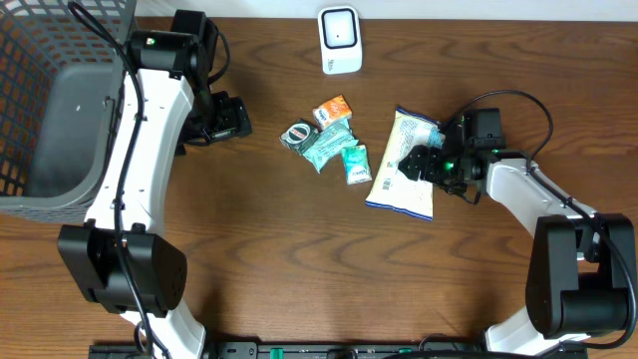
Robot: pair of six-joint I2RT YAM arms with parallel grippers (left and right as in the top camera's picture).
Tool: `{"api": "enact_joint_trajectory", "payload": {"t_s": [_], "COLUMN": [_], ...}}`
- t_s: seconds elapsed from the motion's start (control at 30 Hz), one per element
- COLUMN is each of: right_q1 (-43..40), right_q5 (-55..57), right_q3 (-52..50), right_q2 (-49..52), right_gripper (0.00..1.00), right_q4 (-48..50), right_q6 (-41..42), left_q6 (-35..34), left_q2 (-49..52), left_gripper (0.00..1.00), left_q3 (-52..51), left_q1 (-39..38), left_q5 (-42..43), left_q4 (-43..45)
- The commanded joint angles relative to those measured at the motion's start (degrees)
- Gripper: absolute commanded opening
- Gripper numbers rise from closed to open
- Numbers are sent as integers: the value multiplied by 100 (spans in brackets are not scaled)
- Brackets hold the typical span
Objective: Scan the item barcode
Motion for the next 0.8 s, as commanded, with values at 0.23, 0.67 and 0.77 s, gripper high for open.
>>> {"api": "enact_joint_trajectory", "payload": {"t_s": [0.23, 0.67, 0.77], "right_q1": [17, -160, -343], "right_q5": [-1075, -3292, -4063], "right_q3": [-39, 57, 188], "right_q2": [557, 575, 345], "right_gripper": [57, 1, 1], "right_q4": [616, 960, 1034], "right_q6": [-7, -131, -122], "left_q6": [-35, -35, -35], "left_q2": [-96, -96, -96], "left_gripper": [98, 98, 98], "left_q3": [-13, -13, -13], "left_q1": [2, 2, 2], "left_q5": [9, 9, 9], "left_q4": [-15, -15, -15]}}
